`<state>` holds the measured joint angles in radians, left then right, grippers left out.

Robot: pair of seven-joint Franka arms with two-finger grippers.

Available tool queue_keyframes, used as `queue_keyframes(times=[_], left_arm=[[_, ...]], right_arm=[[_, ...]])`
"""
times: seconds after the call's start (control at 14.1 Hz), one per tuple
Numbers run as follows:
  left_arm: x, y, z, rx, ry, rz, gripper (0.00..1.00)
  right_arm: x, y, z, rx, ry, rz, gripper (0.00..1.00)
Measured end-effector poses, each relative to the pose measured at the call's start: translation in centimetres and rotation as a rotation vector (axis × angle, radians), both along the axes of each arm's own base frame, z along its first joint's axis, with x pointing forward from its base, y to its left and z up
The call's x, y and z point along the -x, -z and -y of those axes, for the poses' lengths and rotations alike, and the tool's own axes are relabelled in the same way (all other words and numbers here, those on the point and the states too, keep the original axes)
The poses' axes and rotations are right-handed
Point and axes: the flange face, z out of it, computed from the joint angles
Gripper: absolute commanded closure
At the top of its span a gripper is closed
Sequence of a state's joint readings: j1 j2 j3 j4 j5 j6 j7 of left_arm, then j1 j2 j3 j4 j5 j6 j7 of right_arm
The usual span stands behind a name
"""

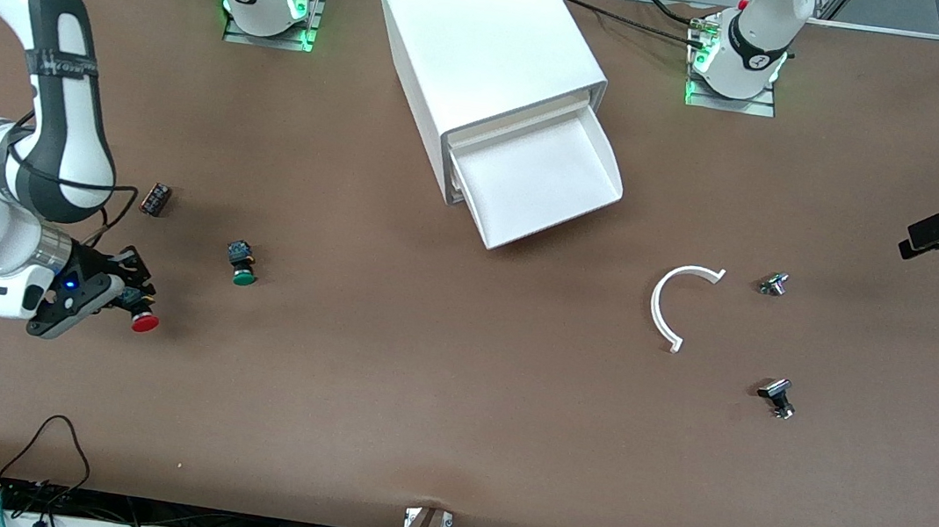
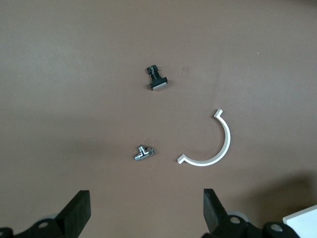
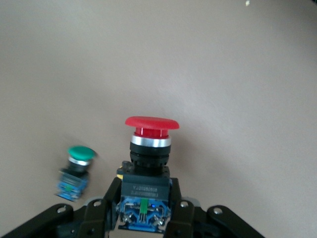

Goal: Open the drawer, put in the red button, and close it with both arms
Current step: 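Grasp the red button with the right gripper while the left gripper withdraws, then carry the red button with the right gripper over the open drawer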

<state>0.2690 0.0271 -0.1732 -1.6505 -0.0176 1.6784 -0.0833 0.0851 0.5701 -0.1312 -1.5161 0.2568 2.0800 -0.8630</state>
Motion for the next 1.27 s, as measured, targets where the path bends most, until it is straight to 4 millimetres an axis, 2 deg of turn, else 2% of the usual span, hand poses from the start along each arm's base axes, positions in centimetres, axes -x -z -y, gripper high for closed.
queue_keyframes(times=[0.14, 0.35, 0.57, 0.71, 0.92, 1.13, 1.27], left_arm=[[0.1, 0.1, 0.4, 0.001, -0.025, -0.014, 0.00], [0.3, -0.1, 1.3, -0.001, -0.031, -0.027, 0.00], [0.6, -3.3, 1.6, -0.006, -0.031, -0.008, 0.00], [0.7, -4.1, 1.2, -0.007, -0.037, -0.003, 0.00], [0.3, -3.1, 0.5, -0.004, -0.047, -0.019, 0.00], [-0.1, -2.8, 0.2, -0.002, -0.048, -0.021, 0.00], [0.0, -2.8, -0.3, -0.002, -0.019, -0.019, 0.00]], right_arm=[[-0.3, -2.6, -3.3, 0.005, 0.034, -0.030, 0.80], [0.0, -5.0, -8.5, 0.021, 0.110, -0.091, 0.81], [0.6, -8.3, -14.4, 0.035, 0.190, -0.125, 0.81], [1.3, -9.3, -17.6, 0.044, 0.242, -0.142, 0.82], [2.9, -9.7, -22.6, 0.061, 0.325, -0.175, 0.82], [5.4, -12.7, -30.0, 0.066, 0.420, -0.173, 0.82], [7.3, -13.2, -33.9, 0.079, 0.470, -0.173, 0.82]])
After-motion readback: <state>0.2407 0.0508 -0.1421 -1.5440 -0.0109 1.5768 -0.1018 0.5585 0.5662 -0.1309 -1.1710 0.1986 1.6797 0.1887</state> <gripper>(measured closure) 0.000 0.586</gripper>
